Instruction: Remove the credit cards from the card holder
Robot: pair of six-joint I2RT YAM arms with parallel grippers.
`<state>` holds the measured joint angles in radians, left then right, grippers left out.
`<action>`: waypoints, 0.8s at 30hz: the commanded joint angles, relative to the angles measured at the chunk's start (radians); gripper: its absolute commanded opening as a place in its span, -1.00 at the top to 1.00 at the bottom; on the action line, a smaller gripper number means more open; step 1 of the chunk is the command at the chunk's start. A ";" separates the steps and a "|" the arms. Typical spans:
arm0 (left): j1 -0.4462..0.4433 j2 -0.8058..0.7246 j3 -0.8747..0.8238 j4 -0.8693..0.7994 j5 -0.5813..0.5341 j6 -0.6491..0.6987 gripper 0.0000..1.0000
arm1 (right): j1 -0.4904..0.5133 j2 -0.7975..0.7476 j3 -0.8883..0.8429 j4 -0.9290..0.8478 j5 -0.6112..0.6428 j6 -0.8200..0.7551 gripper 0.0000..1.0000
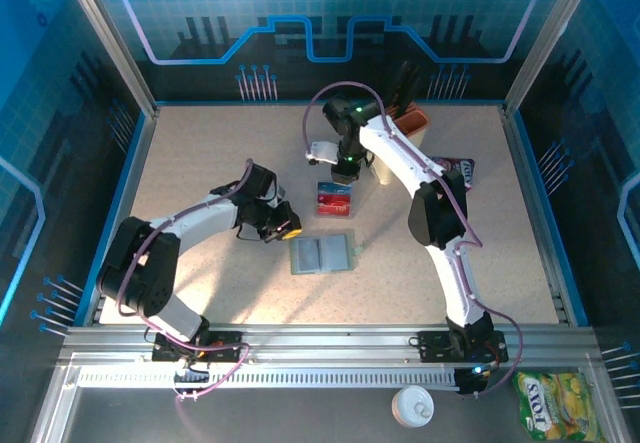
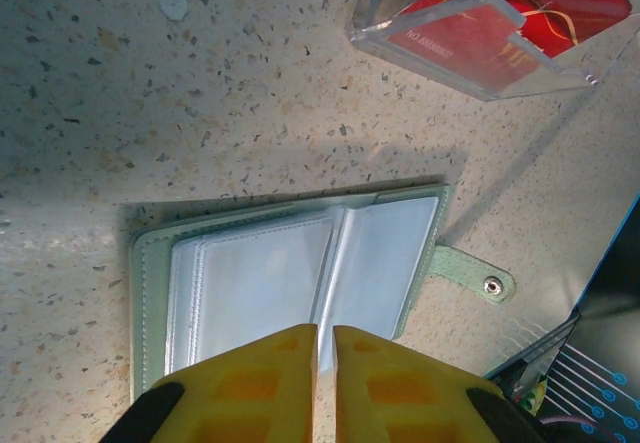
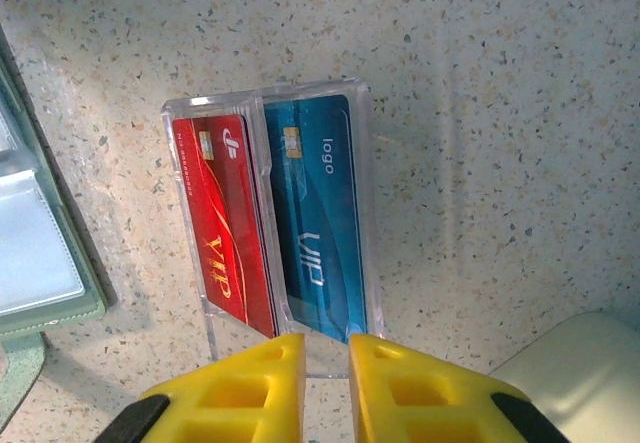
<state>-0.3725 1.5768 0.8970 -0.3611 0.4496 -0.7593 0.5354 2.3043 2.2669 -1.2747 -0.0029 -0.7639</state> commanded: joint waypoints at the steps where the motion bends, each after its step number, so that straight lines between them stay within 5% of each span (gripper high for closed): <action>1: 0.009 0.017 0.015 -0.004 0.025 0.010 0.75 | -0.009 -0.008 0.011 -0.006 -0.002 0.034 0.58; 24: 0.009 0.017 -0.025 0.108 0.034 -0.041 0.77 | 0.048 -0.293 -0.444 0.343 0.119 0.865 0.39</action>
<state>-0.3702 1.5944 0.8764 -0.2737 0.4683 -0.7868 0.5598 2.0575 1.8599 -0.9722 0.0971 -0.0834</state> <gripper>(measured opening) 0.118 0.303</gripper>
